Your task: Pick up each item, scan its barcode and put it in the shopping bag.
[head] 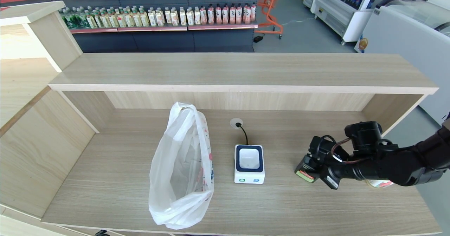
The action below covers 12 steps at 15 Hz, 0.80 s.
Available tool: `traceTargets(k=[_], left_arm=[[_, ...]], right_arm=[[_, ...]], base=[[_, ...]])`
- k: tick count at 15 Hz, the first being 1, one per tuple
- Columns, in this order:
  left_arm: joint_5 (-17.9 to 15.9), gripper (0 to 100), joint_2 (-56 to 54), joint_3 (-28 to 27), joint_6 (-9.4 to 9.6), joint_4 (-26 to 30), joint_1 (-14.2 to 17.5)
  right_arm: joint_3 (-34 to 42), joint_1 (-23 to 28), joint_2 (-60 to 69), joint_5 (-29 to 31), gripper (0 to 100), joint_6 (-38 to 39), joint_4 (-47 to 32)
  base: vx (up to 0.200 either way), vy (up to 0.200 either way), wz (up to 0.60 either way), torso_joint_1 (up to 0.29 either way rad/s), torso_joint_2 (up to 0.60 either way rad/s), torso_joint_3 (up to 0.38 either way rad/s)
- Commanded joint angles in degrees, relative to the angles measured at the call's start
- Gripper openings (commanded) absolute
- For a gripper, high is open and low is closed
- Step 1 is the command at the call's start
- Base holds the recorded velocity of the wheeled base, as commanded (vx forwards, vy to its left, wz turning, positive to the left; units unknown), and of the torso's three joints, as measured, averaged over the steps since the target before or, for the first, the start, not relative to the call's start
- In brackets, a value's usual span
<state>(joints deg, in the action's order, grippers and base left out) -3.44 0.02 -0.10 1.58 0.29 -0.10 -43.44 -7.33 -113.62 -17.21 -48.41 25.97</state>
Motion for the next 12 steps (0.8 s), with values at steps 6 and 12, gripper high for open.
traceTargets(k=[6,12], left_arm=[[0.0,100,0.0,0.0,0.0,0.0,0.0],[0.0,100,0.0,0.1,0.0,0.0,0.0]], right_arm=[[8.5,3.1,22.6,0.0,0,3.3,1.9],[19.6,6.1,44.6,-17.4,0,-34.6,1.5]], base=[[0.0,0.0,0.0,0.0,0.0,0.0],[0.0,0.0,0.0,0.0,0.0,0.0]])
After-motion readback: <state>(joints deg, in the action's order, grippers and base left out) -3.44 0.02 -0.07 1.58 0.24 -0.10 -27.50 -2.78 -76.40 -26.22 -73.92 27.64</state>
